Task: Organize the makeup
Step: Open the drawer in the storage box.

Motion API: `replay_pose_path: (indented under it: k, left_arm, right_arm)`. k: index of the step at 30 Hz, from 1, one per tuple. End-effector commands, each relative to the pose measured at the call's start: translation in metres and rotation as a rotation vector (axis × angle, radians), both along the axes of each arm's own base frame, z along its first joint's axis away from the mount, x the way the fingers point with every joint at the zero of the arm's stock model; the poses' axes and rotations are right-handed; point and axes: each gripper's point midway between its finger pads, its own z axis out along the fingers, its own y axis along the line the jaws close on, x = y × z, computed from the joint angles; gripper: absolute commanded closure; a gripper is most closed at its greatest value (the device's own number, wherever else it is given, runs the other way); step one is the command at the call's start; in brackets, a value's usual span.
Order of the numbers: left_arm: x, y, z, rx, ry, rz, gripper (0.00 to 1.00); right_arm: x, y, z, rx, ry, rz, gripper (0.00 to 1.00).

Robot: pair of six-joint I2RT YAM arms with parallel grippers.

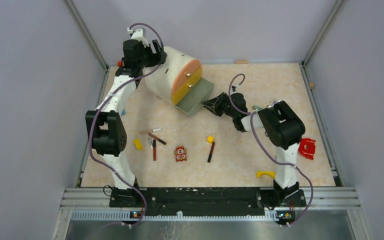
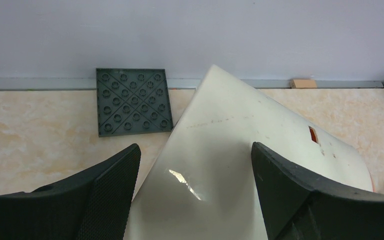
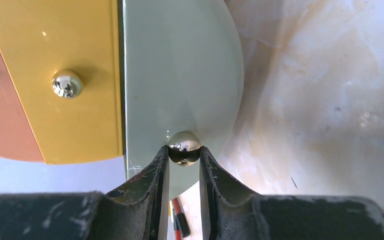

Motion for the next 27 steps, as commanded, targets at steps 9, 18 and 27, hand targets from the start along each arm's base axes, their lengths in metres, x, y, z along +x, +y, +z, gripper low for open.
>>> replay_pose_path:
  k: [9,18,27]
  left_arm:
    - [-0.014,-0.003,-0.025,0.028,0.099,-0.015,0.14]
    - [-0.015,-0.002,-0.025,0.03,0.1,-0.013,0.14]
    - [-0.015,-0.001,-0.023,0.035,0.095,-0.007,0.14]
  right_arm:
    - [-0.014,-0.026,0.03,-0.039,-0.088,-0.023,0.9]
    - [-0.022,-0.041,0.025,-0.063,-0.073,-0.052,0.91]
    - [-0.029,-0.049,0.016,-0.074,-0.041,-0.077,0.9]
